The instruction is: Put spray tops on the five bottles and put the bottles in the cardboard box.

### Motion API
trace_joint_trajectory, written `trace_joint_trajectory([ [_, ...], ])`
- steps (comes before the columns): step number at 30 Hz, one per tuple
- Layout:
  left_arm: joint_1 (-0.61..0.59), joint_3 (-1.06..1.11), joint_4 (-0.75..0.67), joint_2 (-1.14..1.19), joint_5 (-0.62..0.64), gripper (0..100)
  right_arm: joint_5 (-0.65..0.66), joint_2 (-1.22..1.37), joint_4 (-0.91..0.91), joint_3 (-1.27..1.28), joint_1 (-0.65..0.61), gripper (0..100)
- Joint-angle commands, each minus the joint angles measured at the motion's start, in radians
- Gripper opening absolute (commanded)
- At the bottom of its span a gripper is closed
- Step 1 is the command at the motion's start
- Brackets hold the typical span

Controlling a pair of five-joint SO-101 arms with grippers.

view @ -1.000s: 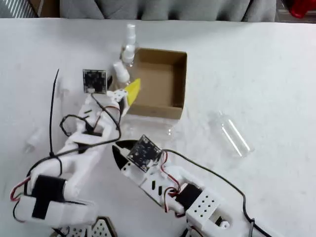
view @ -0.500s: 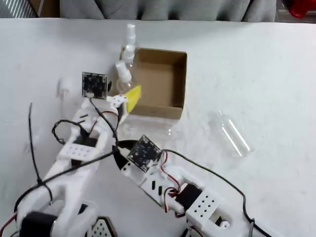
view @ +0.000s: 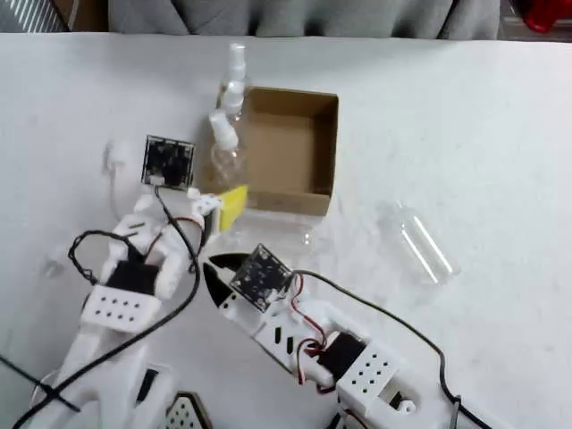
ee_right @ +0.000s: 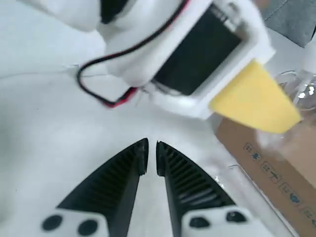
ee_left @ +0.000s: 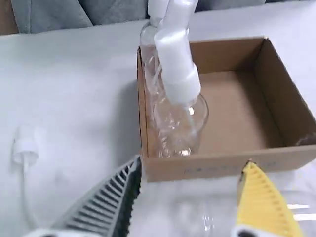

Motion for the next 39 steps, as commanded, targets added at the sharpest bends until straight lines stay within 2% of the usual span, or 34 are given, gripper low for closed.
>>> trace_joint_trajectory([
  [1, 0.008, 0.028, 0.132, -0.117, -0.009, 29, 0.012, 0.004, 0.004, -0.012, -0.005, 1.5],
  [4, 0.007, 0.089, 0.158, -0.179, -0.012, 19, 0.012, 0.002, 0.004, -0.006, -0.005, 1.5],
  [8, 0.007, 0.181, 0.166, -0.268, -0.014, 2, 0.012, 0.001, 0.004, -0.002, -0.005, 1.5],
  [13, -0.048, 0.229, 0.264, -0.387, -0.012, 5, 0.012, 0.004, 0.004, -0.002, -0.005, 1.5],
  [20, -0.288, 0.236, 0.453, -0.506, -0.014, 5, 0.012, 0.005, 0.015, -0.011, 0.005, 1.5],
  [23, -0.340, 0.307, 0.451, -0.539, -0.014, 5, 0.005, 0.010, 0.122, -0.072, 0.047, 1.5],
  [26, -0.348, 0.414, 0.377, -0.576, -0.014, 5, 0.003, 0.050, 0.180, -0.132, 0.097, 1.5],
  [30, -0.349, 0.511, 0.288, -0.648, -0.009, 5, 0.003, 0.153, 0.140, -0.169, 0.142, 1.5],
  [39, -0.349, 0.532, 0.453, -0.806, -0.031, 5, 0.009, 0.441, 0.116, -0.387, 0.265, 1.5],
])
